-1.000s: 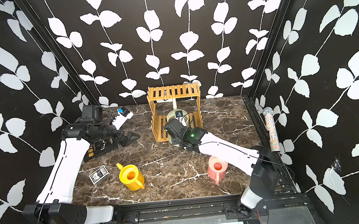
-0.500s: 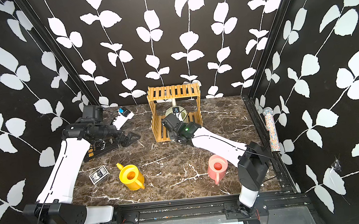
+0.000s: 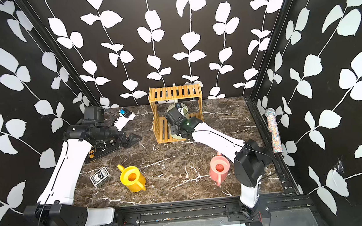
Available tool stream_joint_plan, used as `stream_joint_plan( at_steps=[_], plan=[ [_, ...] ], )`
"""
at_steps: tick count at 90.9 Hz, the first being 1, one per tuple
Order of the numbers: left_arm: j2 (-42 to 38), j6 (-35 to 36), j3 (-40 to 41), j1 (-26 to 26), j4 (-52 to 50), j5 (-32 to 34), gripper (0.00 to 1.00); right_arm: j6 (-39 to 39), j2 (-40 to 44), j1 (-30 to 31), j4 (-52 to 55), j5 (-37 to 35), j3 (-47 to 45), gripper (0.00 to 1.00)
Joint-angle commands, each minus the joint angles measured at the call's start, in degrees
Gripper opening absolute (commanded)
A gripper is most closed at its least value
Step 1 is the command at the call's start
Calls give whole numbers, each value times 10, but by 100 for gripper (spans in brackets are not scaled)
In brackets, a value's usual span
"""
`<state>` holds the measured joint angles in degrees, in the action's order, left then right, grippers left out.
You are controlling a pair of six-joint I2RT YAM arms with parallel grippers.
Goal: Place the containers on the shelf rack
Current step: 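Place the container on the shelf.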
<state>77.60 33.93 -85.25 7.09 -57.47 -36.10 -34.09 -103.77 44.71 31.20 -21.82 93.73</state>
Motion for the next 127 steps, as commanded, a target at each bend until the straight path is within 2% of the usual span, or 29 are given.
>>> stream_joint_plan(
  at_steps=[1,47,74,127],
  plan=[
    [-4,-2,9,4,4,-10,98,5,-9,-3,-19,-5,19,7],
    [-3,-5,12,6,6,-10,99,8,-33,-17,-2,13,44,10],
    [-1,-5,12,7,7,-9,98,13,-43,-32,50,37,87,12],
    [0,-6,17,8,8,-11,98,29,-57,-34,80,20,129,14]
  ],
)
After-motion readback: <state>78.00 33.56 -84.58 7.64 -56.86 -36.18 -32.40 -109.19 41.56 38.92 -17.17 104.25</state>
